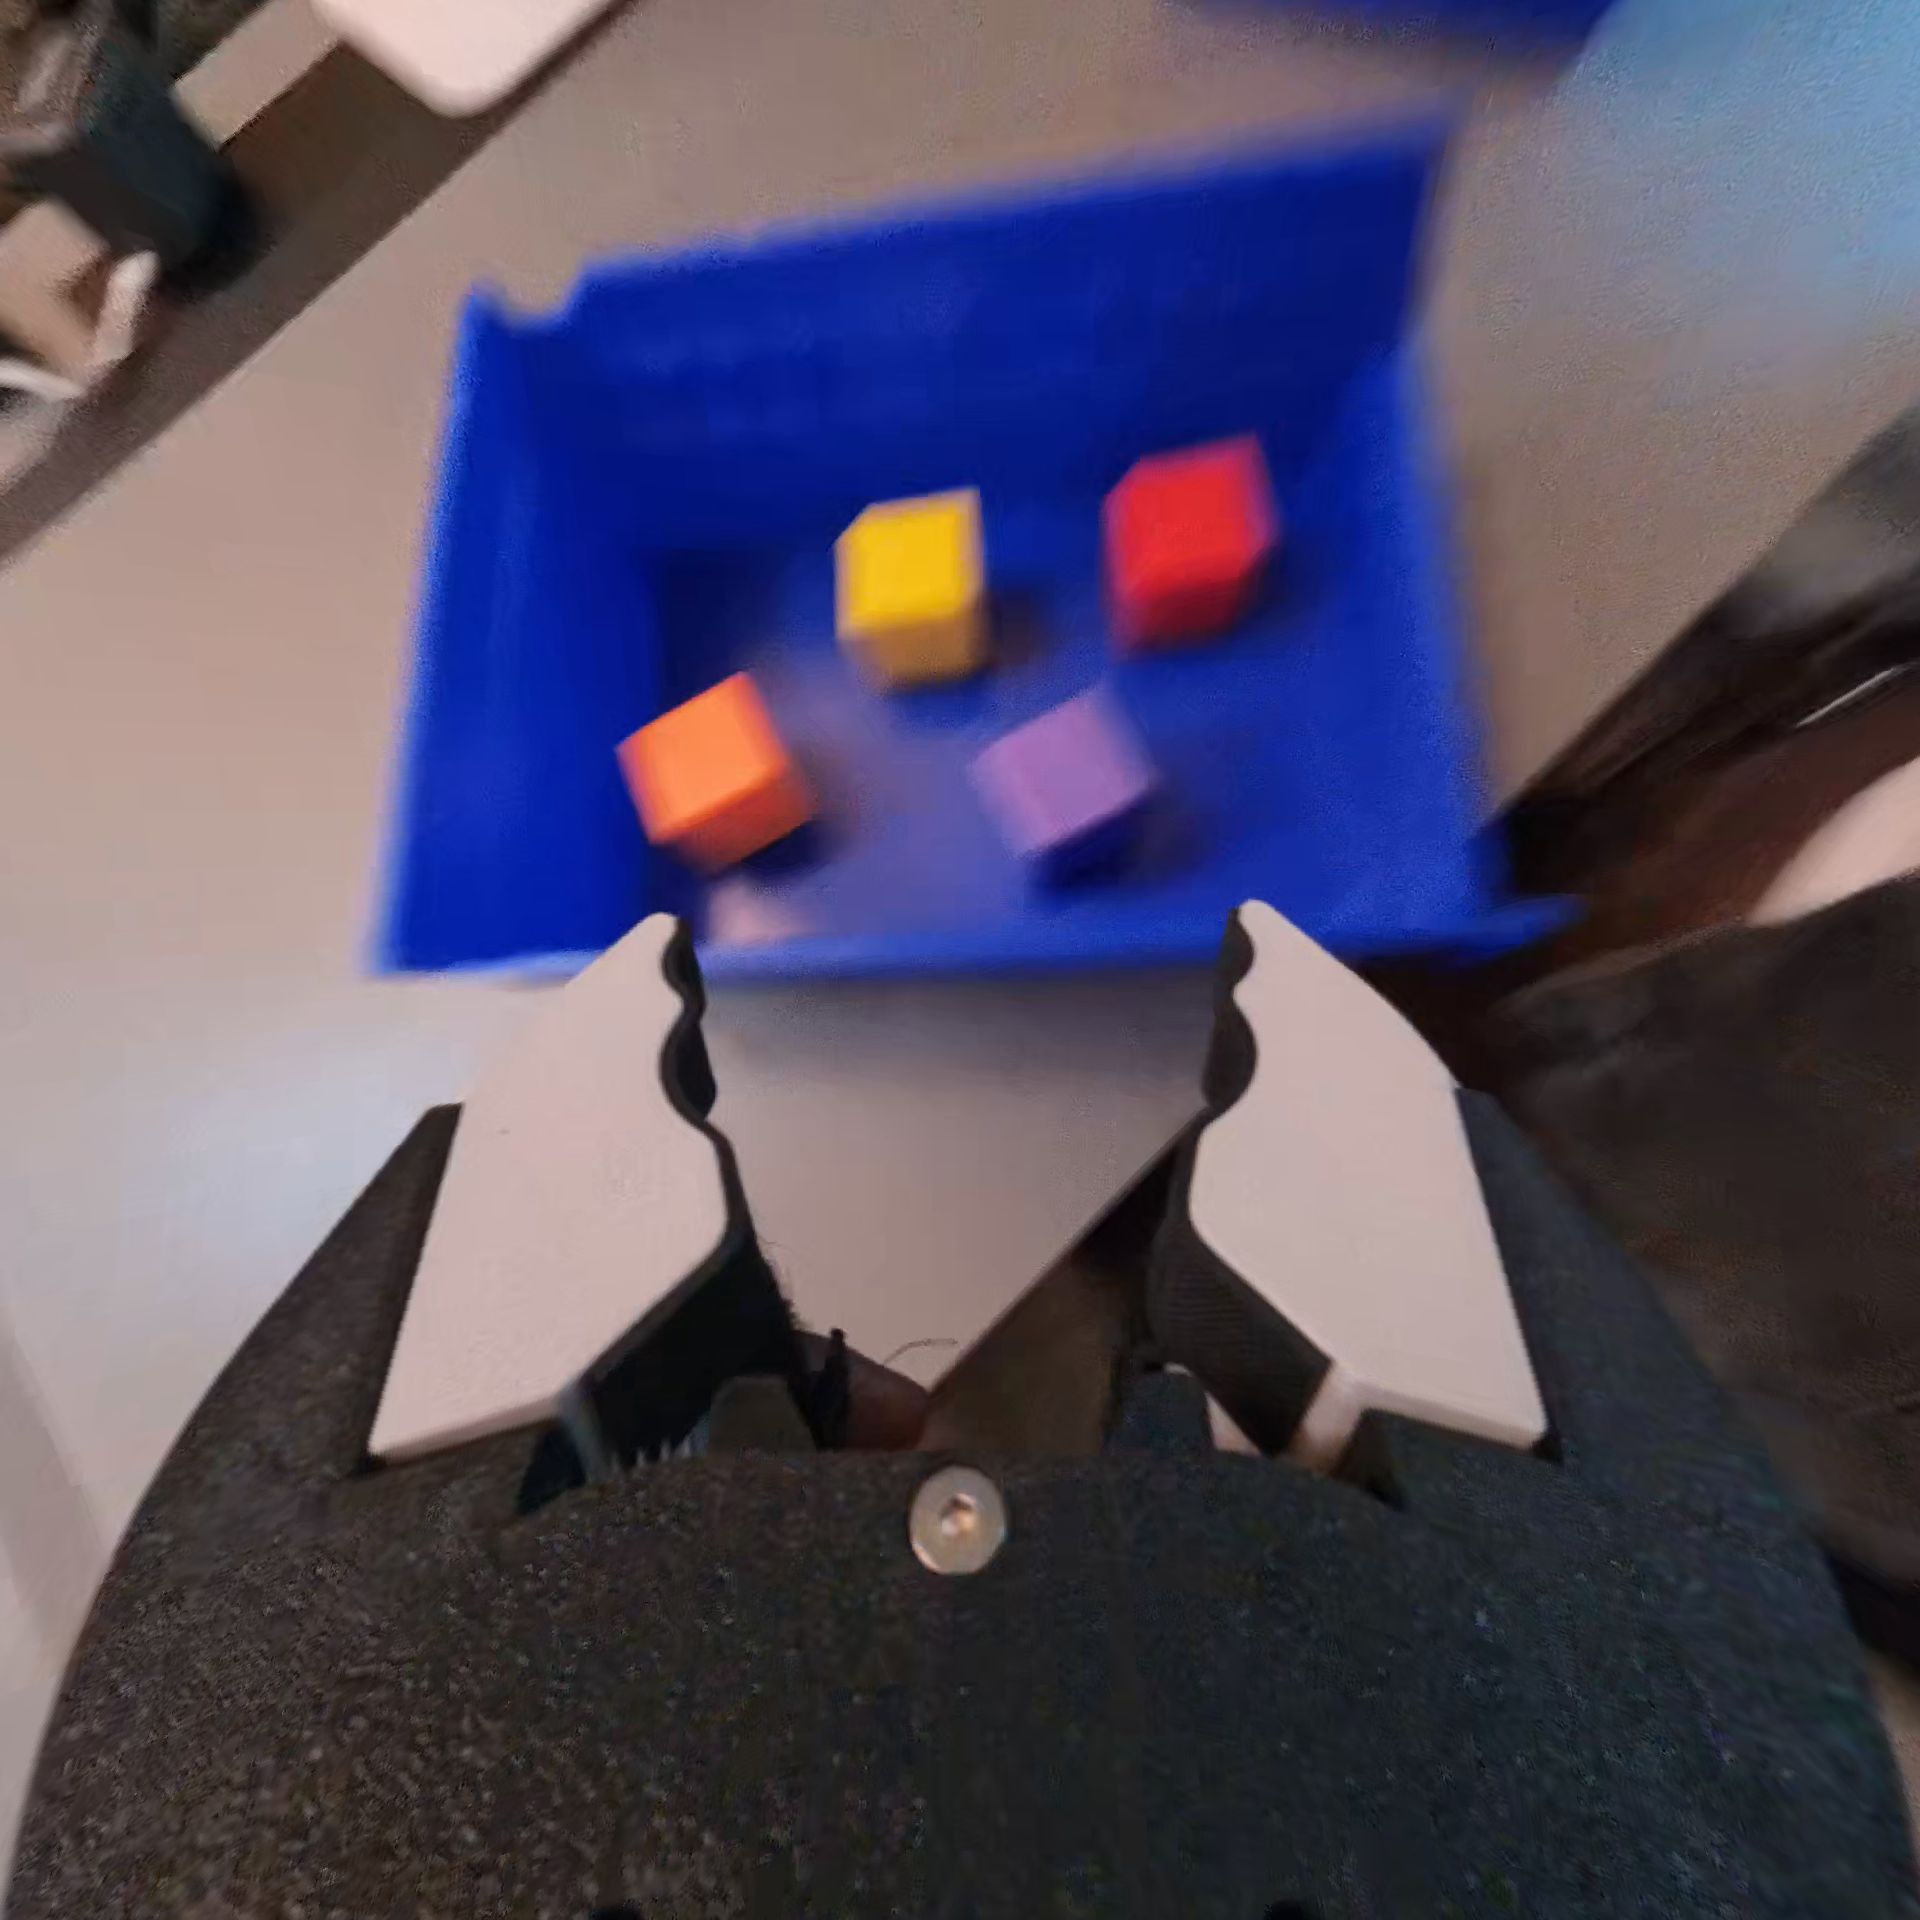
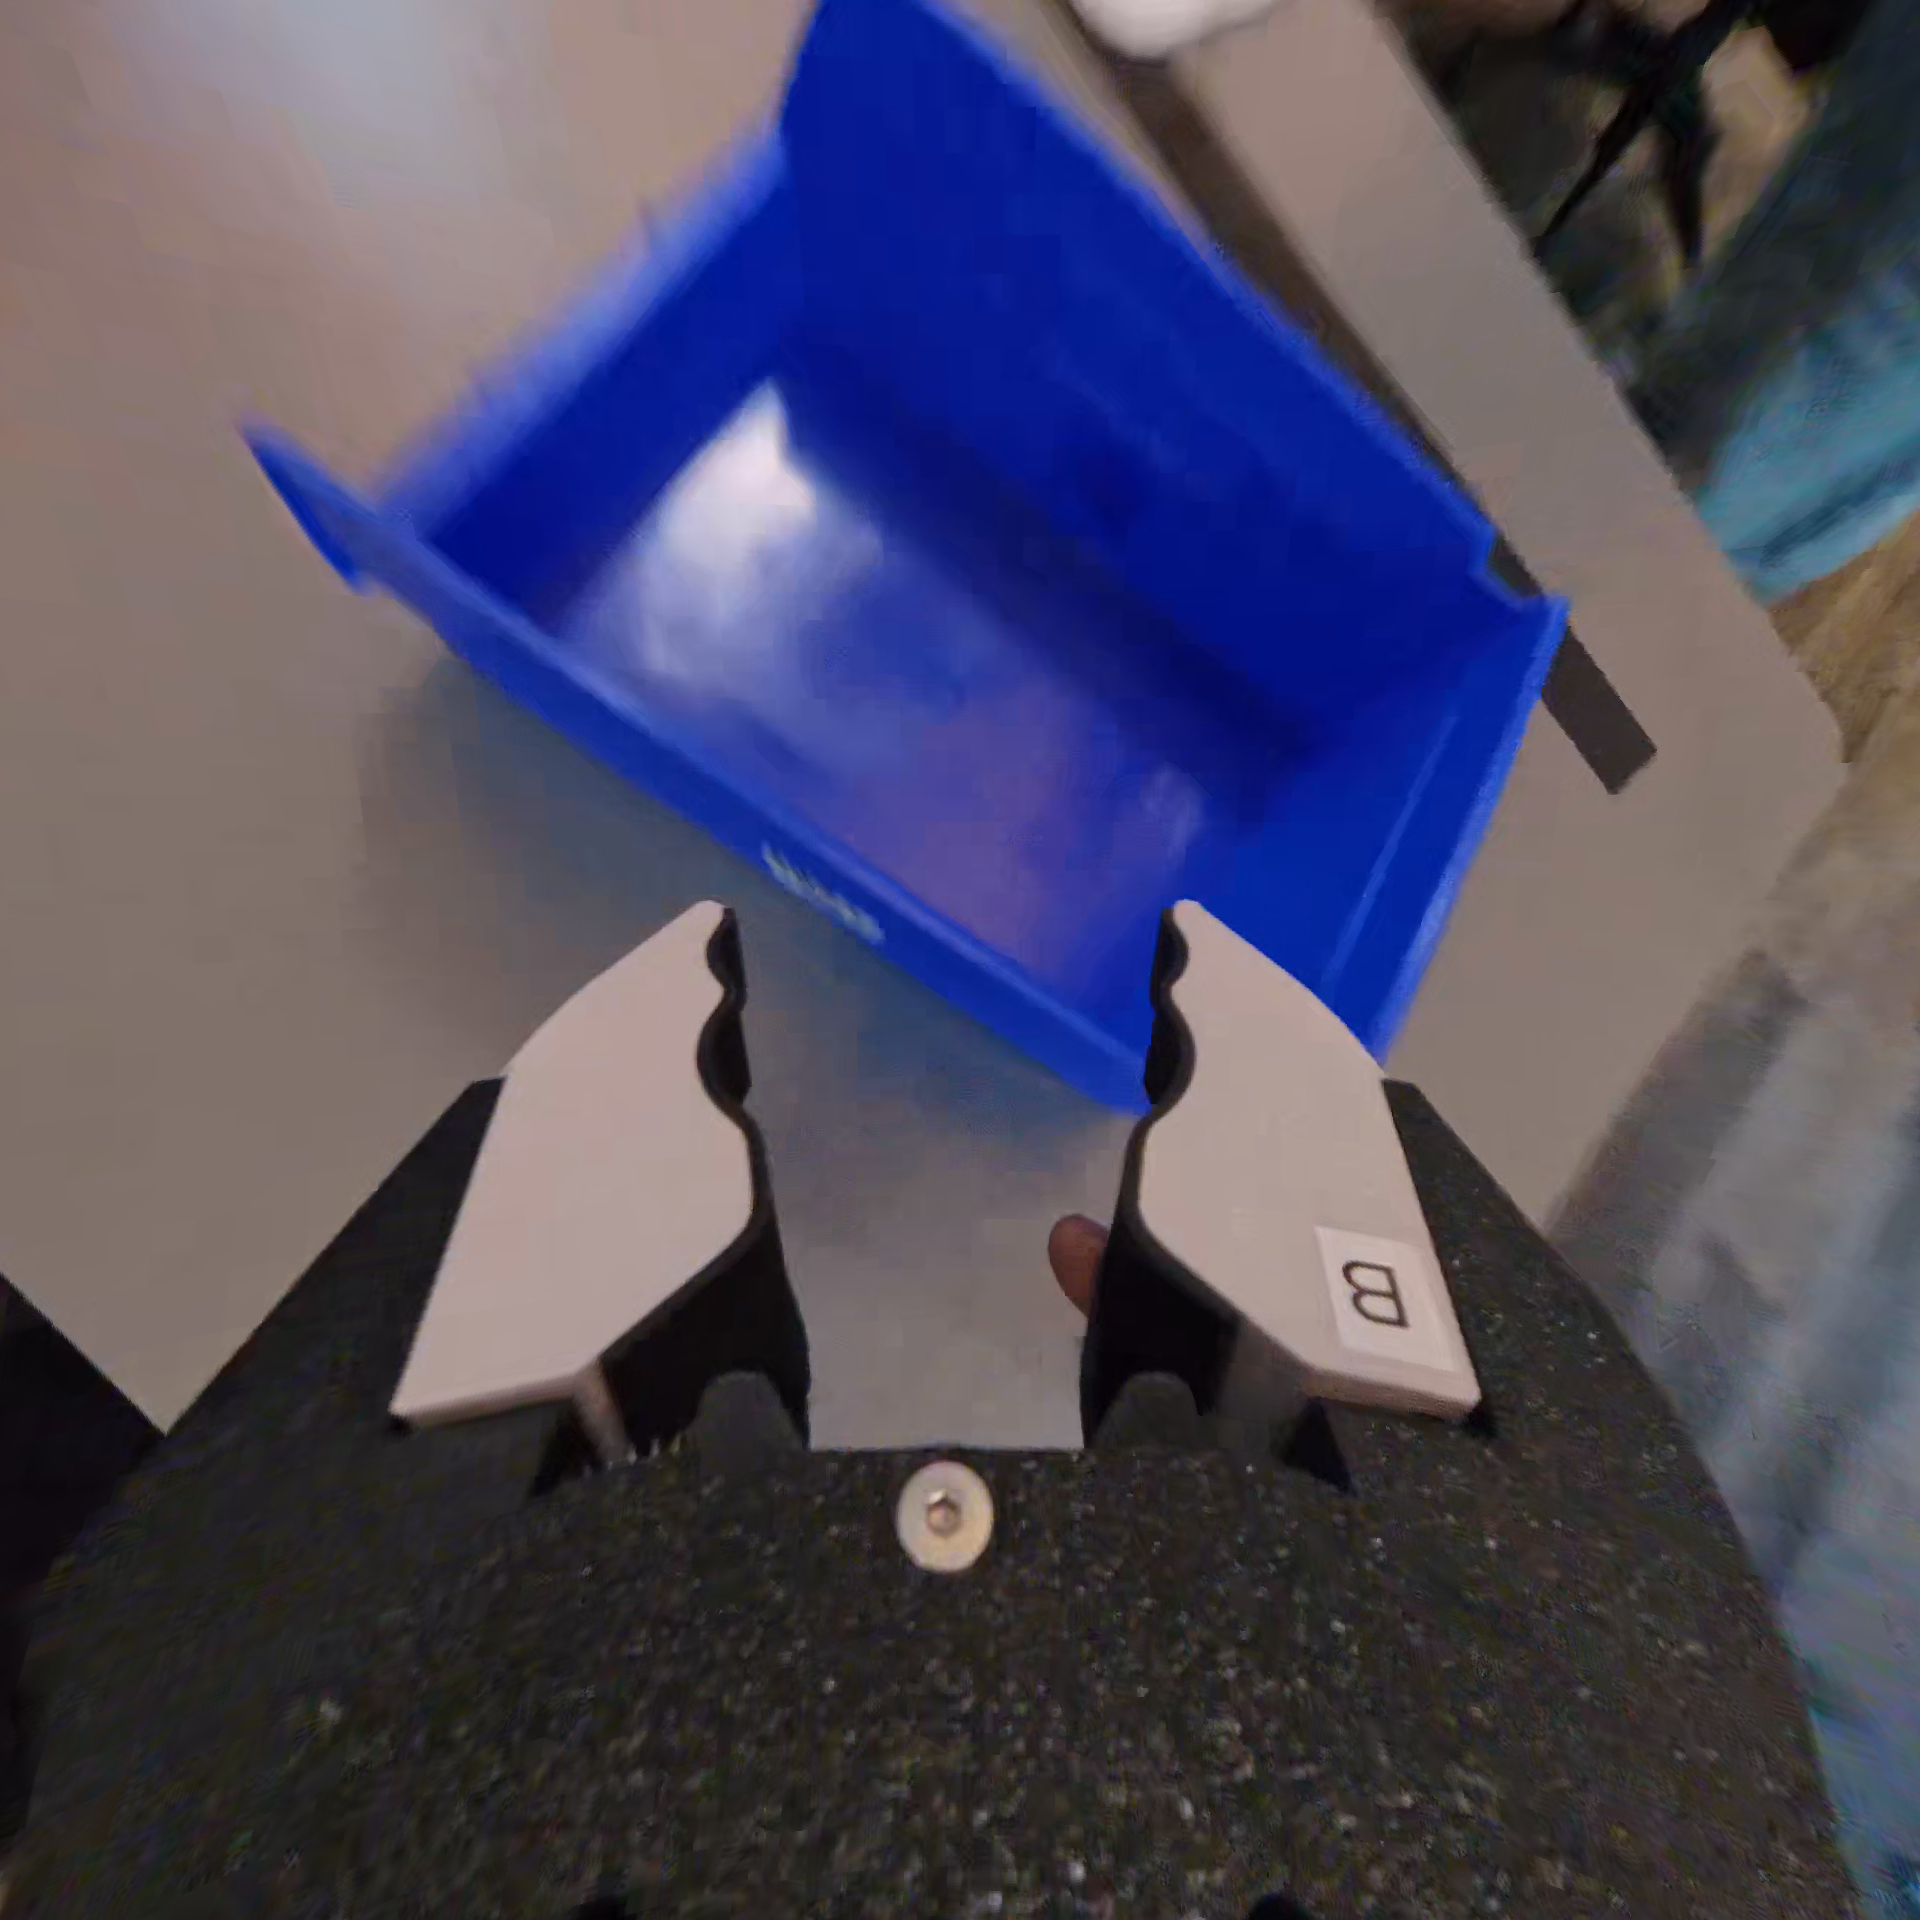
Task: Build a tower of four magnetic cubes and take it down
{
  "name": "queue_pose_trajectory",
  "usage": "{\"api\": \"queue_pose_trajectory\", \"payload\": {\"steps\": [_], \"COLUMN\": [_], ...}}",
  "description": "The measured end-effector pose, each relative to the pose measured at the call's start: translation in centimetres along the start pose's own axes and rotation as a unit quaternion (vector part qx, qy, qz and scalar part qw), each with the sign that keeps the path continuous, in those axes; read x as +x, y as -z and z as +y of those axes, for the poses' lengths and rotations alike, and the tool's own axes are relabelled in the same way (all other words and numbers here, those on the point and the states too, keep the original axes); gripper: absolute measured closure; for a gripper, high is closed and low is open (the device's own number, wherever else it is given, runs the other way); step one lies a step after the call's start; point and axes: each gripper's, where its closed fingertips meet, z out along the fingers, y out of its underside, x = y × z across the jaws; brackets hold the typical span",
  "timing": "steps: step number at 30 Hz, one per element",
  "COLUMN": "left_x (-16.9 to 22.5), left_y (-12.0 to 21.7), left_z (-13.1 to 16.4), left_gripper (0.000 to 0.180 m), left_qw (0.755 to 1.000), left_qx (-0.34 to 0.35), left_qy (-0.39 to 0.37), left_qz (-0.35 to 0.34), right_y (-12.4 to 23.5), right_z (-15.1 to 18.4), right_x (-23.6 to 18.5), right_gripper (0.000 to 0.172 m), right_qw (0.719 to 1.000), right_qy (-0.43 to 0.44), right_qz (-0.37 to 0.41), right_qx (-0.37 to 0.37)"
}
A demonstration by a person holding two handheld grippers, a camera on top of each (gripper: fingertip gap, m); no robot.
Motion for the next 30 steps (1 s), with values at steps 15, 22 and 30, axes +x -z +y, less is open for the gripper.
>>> {"api": "queue_pose_trajectory", "payload": {"steps": [15,22,30], "left_x": [14.1,13.6,12.9], "left_y": [-14.1,-16.7,-15.7], "left_z": [-4.5,-1.0,1.3], "left_gripper": [0.119,0.126,0.152], "left_qw": [0.986,0.96,0.949], "left_qx": [-0.141,-0.252,-0.257], "left_qy": [-0.067,-0.113,-0.168], "left_qz": [0.052,0.039,0.075], "right_y": [-16.5,-19.4,-18.1], "right_z": [-9.2,-5.2,-4.1], "right_x": [-8.9,-10.0,-11.4], "right_gripper": [0.078,0.11,0.136], "right_qw": [0.973,0.944,0.941], "right_qy": [-0.079,-0.081,0.021], "right_qz": [-0.073,-0.099,-0.121], "right_qx": [-0.204,-0.304,-0.316]}}
